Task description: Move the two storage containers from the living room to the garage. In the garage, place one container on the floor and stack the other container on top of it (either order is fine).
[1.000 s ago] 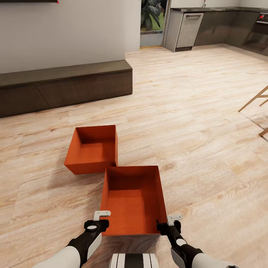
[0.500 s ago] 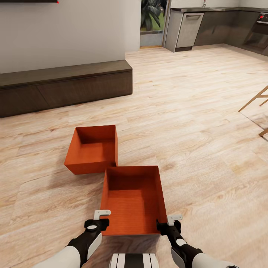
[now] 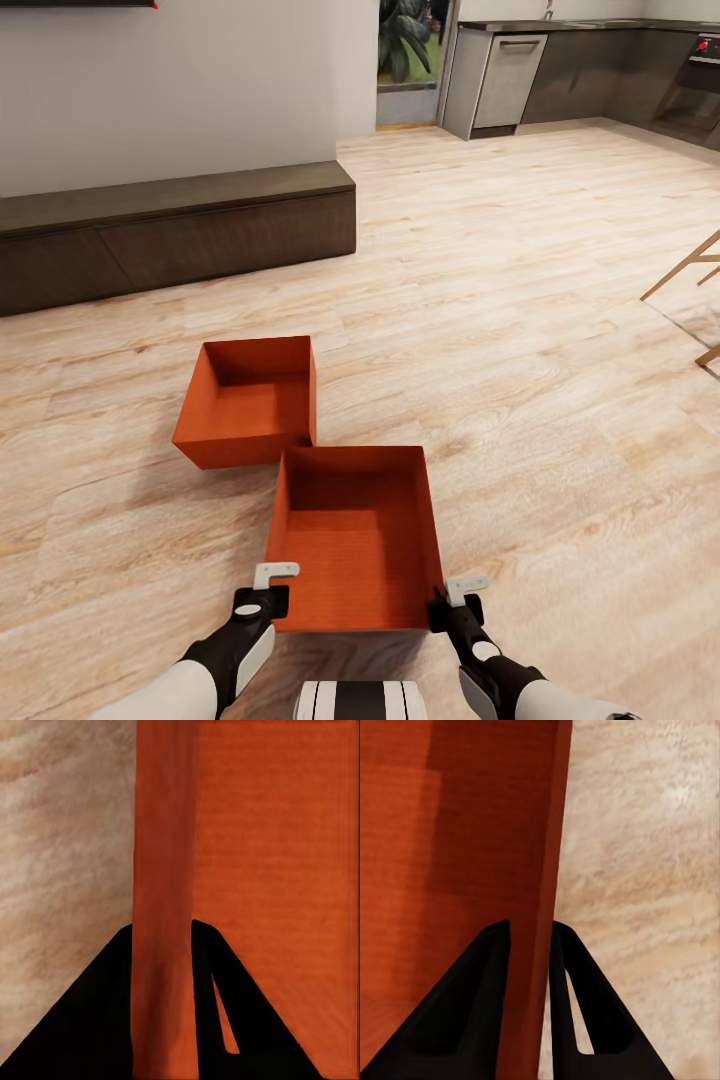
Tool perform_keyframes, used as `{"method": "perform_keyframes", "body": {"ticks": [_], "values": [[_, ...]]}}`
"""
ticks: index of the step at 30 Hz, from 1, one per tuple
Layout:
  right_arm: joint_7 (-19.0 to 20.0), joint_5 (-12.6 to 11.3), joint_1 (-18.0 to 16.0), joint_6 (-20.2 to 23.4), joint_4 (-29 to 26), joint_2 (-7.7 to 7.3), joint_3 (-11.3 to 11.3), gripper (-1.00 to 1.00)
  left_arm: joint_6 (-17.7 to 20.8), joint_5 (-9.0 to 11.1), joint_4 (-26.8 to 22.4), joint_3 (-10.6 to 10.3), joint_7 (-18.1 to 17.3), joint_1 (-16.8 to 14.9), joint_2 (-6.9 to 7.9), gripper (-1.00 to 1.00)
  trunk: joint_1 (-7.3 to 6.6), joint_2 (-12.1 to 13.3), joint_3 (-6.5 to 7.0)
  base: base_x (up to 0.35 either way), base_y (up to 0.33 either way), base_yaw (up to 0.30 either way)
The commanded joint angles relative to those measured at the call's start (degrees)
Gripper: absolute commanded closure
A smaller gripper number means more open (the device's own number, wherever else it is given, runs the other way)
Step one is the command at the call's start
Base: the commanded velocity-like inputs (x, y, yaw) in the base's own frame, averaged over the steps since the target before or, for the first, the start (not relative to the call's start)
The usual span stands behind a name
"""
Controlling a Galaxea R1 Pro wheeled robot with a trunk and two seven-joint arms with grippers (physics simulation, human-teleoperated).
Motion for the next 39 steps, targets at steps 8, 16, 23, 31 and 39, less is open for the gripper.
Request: {"method": "perform_keyframes", "body": {"ticks": [8, 16, 23, 31, 39], "values": [[-0.6, -1.3, 0.0, -0.4, 0.1, -0.02, -0.7, 1.0, 0.3, -0.3, -0.3, 0.0, 0.7, 0.0, -0.1, 1.0, -0.01, 0.0, -0.03, 0.0, 0.0, 0.0], [-0.6, -1.3, 0.0, -0.4, 0.1, -0.02, -0.7, 1.0, 0.3, -0.2, -0.2, 0.0, 1.1, 0.0, -0.63, 1.0, -0.45, 0.8, 0.33, 0.0, 0.0, 0.0], [-0.6, -1.4, 0.0, -0.4, 0.1, -0.02, -0.8, 1.0, 0.3, -0.2, -0.3, 0.1, 0.8, 0.0, -0.64, 1.0, -1.99, 3.6, 1.58, 0.0, 0.0, 0.0], [-0.6, -1.6, -0.1, -0.4, 0.1, -0.02, -0.8, 1.0, 0.3, -0.2, -0.4, 0.1, 0.8, 0.0, -0.64, 1.0, -3.74, 6.8, 3.02, 0.0, 0.0, 0.0], [-0.6, -1.6, 0.0, -0.4, 0.1, -0.02, -0.8, 1.0, 0.3, -0.2, -0.5, 0.2, 0.9, 0.0, -0.64, 1.0, -5.5, 10.0, 4.46, 0.0, 0.0, 0.0]]}}
